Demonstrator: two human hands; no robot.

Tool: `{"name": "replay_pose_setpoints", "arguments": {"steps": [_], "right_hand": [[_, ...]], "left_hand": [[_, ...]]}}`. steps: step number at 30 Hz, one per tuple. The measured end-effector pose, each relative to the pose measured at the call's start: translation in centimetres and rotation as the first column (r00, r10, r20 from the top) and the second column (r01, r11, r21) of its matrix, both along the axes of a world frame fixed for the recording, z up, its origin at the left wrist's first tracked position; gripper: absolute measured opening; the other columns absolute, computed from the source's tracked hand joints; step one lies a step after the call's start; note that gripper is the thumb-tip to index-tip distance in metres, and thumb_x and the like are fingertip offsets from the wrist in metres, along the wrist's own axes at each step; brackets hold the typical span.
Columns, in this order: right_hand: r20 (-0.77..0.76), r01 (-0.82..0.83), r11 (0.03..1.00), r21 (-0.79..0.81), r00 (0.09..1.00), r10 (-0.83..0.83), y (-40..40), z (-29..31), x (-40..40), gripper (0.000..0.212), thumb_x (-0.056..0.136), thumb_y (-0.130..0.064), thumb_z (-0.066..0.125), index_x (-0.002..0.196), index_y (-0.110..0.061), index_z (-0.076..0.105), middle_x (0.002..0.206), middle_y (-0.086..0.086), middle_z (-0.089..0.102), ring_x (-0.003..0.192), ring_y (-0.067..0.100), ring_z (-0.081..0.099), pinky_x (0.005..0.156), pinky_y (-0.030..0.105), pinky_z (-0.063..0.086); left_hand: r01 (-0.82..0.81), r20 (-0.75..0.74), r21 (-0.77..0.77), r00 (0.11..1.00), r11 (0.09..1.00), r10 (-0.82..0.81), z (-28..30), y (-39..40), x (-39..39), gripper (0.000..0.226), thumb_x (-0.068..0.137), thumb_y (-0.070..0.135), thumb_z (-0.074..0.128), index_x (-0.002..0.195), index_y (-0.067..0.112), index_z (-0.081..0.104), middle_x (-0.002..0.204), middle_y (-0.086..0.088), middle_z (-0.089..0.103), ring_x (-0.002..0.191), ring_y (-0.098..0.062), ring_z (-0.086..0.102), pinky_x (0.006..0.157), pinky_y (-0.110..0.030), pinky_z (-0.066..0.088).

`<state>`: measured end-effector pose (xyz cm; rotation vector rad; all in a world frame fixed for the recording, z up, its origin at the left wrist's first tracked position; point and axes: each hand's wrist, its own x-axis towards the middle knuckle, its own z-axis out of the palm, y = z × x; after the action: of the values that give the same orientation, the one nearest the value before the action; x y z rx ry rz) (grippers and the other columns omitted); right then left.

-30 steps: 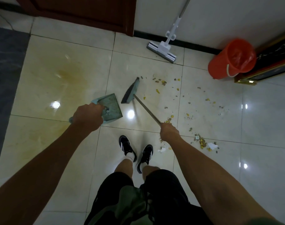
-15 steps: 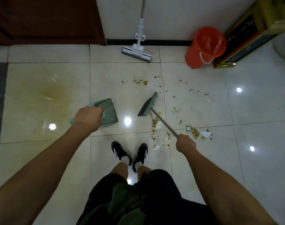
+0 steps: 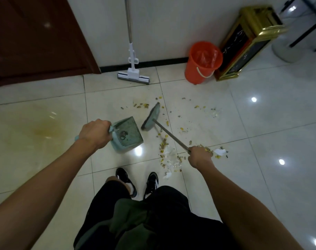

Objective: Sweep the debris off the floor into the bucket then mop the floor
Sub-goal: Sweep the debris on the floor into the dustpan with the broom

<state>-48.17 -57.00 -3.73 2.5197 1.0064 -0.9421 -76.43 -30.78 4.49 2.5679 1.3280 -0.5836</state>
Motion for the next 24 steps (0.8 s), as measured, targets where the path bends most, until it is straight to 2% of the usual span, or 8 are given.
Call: {"name": "replay_pose_setpoints", "arguments": {"steps": [3, 5, 10, 14, 17, 20, 24], "right_hand": [[-0.024, -0.005, 0.999, 0.052, 1.0, 0.006, 3.6, -0.2, -1.1, 0.032, 0.091, -0.016, 0.05, 0.121, -0.017, 0.06, 0.1, 0.006, 0.062, 0.081, 0.024, 0.06, 0.069, 0.032, 0.049], [-0.041, -0.007, 0.997, 0.074, 0.999, 0.01, 6.5, -0.5, -1.9, 0.03, 0.092, -0.014, 0.05, 0.12, -0.016, 0.061, 0.1, 0.006, 0.063, 0.08, 0.025, 0.06, 0.068, 0.031, 0.047], [-0.05, -0.037, 0.993, 0.111, 0.998, 0.043, 15.2, -1.6, -4.0, 0.026, 0.095, -0.014, 0.051, 0.118, -0.017, 0.061, 0.099, 0.006, 0.063, 0.076, 0.023, 0.056, 0.066, 0.03, 0.044], [-0.082, -0.039, 0.992, 0.124, 0.995, 0.05, 23.0, -2.4, -7.0, 0.024, 0.095, -0.014, 0.053, 0.117, -0.016, 0.061, 0.103, 0.006, 0.064, 0.084, 0.023, 0.06, 0.069, 0.03, 0.048], [-0.125, -0.029, 0.991, 0.129, 0.991, 0.045, 28.9, -3.1, -9.6, 0.024, 0.093, -0.011, 0.053, 0.116, -0.014, 0.062, 0.104, 0.007, 0.066, 0.09, 0.025, 0.065, 0.07, 0.031, 0.051], [-0.152, 0.034, 0.994, 0.1, 0.988, -0.018, 33.2, -3.7, -12.0, 0.026, 0.089, -0.009, 0.055, 0.113, -0.014, 0.063, 0.103, 0.007, 0.066, 0.091, 0.027, 0.065, 0.067, 0.031, 0.049], [-0.148, 0.13, 0.991, 0.041, 0.981, -0.122, 35.2, -4.5, -12.8, 0.028, 0.087, -0.014, 0.057, 0.114, -0.016, 0.063, 0.103, 0.006, 0.064, 0.089, 0.026, 0.065, 0.065, 0.03, 0.046]], "left_hand": [[-0.005, -0.003, 0.014, 1.0, 1.0, 0.005, -0.1, 1.7, -0.3, 0.011, 0.085, 0.029, 0.065, 0.095, 0.025, 0.066, 0.08, -0.002, 0.053, 0.074, -0.027, 0.057, 0.064, -0.031, 0.042], [-0.001, -0.01, 0.026, 1.0, 1.0, 0.001, -0.1, 3.6, -0.7, 0.012, 0.086, 0.03, 0.064, 0.096, 0.025, 0.067, 0.085, -0.005, 0.061, 0.079, -0.029, 0.062, 0.064, -0.031, 0.044], [-0.021, 0.001, 0.009, 1.0, 1.0, 0.021, -0.9, 10.4, -2.6, 0.017, 0.084, 0.022, 0.064, 0.1, 0.024, 0.069, 0.089, -0.006, 0.067, 0.079, -0.029, 0.065, 0.066, -0.032, 0.05], [-0.041, 0.058, -0.012, 0.997, 0.999, 0.042, -2.3, 17.0, -5.2, 0.026, 0.082, 0.018, 0.062, 0.105, 0.027, 0.071, 0.087, -0.006, 0.069, 0.076, -0.03, 0.066, 0.061, -0.03, 0.045], [-0.04, 0.075, -0.023, 0.996, 0.999, 0.042, -3.8, 21.1, -7.5, 0.026, 0.084, 0.021, 0.059, 0.108, 0.024, 0.07, 0.089, -0.01, 0.069, 0.076, -0.033, 0.067, 0.067, -0.035, 0.052], [-0.071, 0.072, -0.08, 0.994, 0.994, 0.077, -4.8, 24.4, -8.7, 0.027, 0.088, 0.023, 0.058, 0.113, 0.025, 0.069, 0.092, -0.012, 0.068, 0.08, -0.035, 0.066, 0.07, -0.036, 0.05], [-0.081, 0.069, -0.151, 0.993, 0.985, 0.093, -5.0, 27.4, -7.9, 0.028, 0.086, 0.019, 0.057, 0.109, 0.026, 0.07, 0.092, -0.009, 0.069, 0.079, -0.032, 0.065, 0.069, -0.033, 0.048]]}}
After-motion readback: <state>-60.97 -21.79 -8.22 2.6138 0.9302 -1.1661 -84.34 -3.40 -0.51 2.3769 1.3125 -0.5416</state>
